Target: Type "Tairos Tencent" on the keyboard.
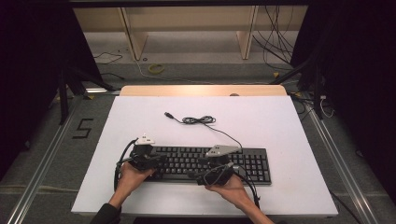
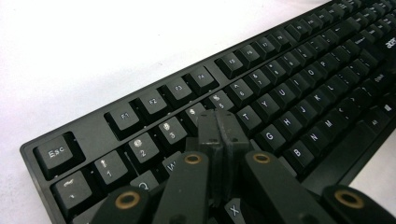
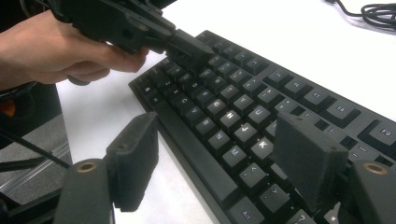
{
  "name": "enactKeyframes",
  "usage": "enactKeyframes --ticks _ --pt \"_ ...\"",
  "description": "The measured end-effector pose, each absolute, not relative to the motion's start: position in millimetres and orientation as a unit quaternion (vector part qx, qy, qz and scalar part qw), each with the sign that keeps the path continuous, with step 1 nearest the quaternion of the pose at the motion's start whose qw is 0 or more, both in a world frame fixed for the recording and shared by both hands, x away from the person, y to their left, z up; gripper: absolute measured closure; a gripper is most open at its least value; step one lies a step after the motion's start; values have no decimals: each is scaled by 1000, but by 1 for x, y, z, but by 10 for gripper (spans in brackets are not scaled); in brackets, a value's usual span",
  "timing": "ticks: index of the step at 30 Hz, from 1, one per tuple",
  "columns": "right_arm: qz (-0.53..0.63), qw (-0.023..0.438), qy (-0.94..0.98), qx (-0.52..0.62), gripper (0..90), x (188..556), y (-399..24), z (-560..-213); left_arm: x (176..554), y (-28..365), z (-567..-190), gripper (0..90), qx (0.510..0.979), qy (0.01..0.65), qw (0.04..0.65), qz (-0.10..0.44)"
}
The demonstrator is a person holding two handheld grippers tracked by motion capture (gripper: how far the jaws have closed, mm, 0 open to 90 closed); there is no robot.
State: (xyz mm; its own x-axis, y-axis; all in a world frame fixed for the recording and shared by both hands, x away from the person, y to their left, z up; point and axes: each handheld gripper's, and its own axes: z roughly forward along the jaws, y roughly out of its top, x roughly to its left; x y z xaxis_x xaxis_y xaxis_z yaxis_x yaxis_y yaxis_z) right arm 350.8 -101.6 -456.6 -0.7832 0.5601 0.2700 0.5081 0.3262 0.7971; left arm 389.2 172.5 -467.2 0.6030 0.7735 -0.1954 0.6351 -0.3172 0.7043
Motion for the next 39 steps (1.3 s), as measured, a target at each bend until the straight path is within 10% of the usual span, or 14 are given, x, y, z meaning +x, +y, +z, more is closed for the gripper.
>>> enactKeyframes --ticks 21,39 --pt "477 32 815 327 324 350 -101 -457 391 170 -474 887 811 442 373 82" --pt "477 35 814 329 342 353 -99 -457 379 183 -461 627 785 449 419 80"
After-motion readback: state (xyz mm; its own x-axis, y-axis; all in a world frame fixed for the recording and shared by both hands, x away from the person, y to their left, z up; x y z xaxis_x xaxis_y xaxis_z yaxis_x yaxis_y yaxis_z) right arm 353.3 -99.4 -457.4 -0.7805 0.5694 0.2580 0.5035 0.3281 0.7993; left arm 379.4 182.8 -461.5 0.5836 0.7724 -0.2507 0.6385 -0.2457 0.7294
